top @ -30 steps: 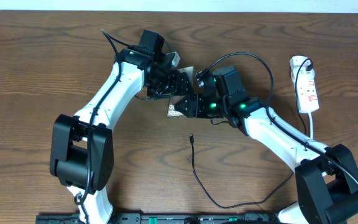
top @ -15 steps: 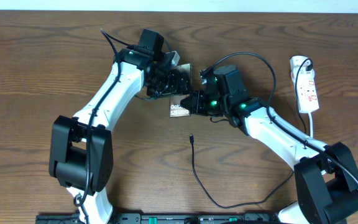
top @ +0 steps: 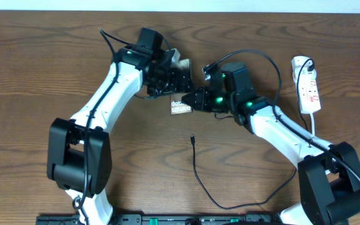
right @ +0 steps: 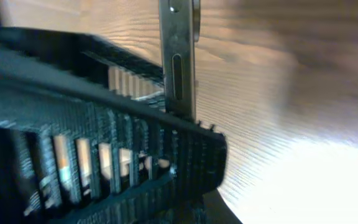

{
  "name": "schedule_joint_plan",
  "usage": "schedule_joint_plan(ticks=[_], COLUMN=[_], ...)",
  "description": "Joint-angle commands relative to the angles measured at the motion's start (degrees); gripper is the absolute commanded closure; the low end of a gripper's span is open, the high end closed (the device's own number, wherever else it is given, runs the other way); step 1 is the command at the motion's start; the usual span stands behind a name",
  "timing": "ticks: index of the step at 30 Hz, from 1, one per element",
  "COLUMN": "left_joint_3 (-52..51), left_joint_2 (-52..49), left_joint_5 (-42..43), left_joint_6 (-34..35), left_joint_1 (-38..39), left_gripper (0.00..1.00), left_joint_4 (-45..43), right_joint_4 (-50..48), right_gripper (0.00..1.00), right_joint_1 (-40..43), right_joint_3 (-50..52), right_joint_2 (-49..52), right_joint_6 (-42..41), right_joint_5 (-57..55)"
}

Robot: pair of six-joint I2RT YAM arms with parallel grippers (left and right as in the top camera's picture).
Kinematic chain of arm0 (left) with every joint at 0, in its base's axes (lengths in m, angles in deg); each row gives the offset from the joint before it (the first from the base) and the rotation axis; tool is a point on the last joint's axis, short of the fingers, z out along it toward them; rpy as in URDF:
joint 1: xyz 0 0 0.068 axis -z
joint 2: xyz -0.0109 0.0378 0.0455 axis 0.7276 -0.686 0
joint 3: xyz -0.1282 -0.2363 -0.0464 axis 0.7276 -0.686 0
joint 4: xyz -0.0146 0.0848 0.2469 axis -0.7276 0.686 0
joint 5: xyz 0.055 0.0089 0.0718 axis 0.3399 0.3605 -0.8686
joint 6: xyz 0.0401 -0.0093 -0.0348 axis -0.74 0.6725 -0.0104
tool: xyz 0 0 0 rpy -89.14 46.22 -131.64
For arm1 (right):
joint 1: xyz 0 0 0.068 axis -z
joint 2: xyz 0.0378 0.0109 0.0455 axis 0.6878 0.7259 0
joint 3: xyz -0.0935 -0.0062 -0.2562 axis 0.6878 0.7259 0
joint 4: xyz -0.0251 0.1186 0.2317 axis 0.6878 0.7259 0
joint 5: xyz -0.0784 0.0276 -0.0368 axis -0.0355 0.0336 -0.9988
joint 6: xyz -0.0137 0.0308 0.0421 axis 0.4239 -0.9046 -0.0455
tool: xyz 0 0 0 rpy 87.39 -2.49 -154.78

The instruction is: Plug charger to phone and switch on socket

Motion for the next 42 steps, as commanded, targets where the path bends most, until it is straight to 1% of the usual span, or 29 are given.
schedule_joint_plan(ticks=[1,3,7,9,12,15,17,21,23,24,28,33,36,38,41,42], left_joint_3=[0.6,0.6,0.6,0.6,0.6,0.6,0.6,0.6,0.6,0.6,0.6,0.6,0.6,0.6,0.6,0.6], left_joint_2=[1.1,1.1,1.1,1.1,1.1,1.1,1.1,1.1,1.2,1.2,1.2,1.2,1.2,1.2,1.2,1.2], left_joint_5=[10.7,19.5,40.4,46.4,50.6,51.2,51.3,53.3,53.3,53.3,53.3,53.3,53.3,53.3,53.3,53.3], left_joint_6=[-1.0,-0.9,-0.3,1.2,1.9,1.9,1.9,2.3,4.2,5.1,9.5,19.1,24.7,26.5,29.0,29.3], left_joint_1=[-2.7,-4.6,-7.4,-7.6,-7.3,-6.7,-6.6,-5.9,-5.7,-5.6,-5.7,-5.7,-5.7,-5.7,-5.7,-5.7], left_gripper=[0.07,0.04,0.04,0.05,0.05,0.06,0.12,0.31,0.41,0.44,0.46,0.51,0.55,0.56,0.62,0.66], left_joint_4=[-1.7,-5.1,-15.9,-20.0,-23.4,-24.4,-24.4,-25.2,-26.1,-26.7,-31.9,-41.8,-47.6,-50.3,-53.1,-53.4], right_joint_4=[-5.5,-7.7,-10.4,-11.5,-15.0,-20.2,-21.9,-23.6,-23.6,-23.6,-23.6,-23.7,-24.5,-26.6,-28.4,-28.6], right_gripper=[0.99,0.99,0.99,0.99,0.99,0.99,0.99,0.99,0.99,0.99,0.99,0.99,0.99,0.99,0.99,0.99], right_joint_1=[3.3,4.4,5.6,5.7,5.6,5.6,5.6,5.7,5.7,5.7,5.7,5.7,5.7,5.7,5.7,5.7], right_joint_3=[-1.7,-1.7,-1.7,-1.7,-1.7,-1.7,-1.7,-1.7,-1.7,-1.7,-1.7,-1.7,-1.7,-1.7,-1.7,-1.7], right_joint_2=[-0.4,-0.4,-0.4,-0.4,-0.4,-0.4,-0.4,-0.4,-0.4,-0.4,-0.4,-0.4,-0.4,-0.4,-0.4,-0.4], right_joint_6=[3.5,3.5,3.4,3.5,3.8,3.0,1.4,0.3,-0.7,-1.0,-4.2,-4.9,-6.8,-7.1,-8.3,-8.7], right_joint_5=[13.3,16.2,18.3,18.3,20.4,22.9,22.6,21.1,19.9,19.4,16.4,14.7,13.1,13.0,13.0,12.9])
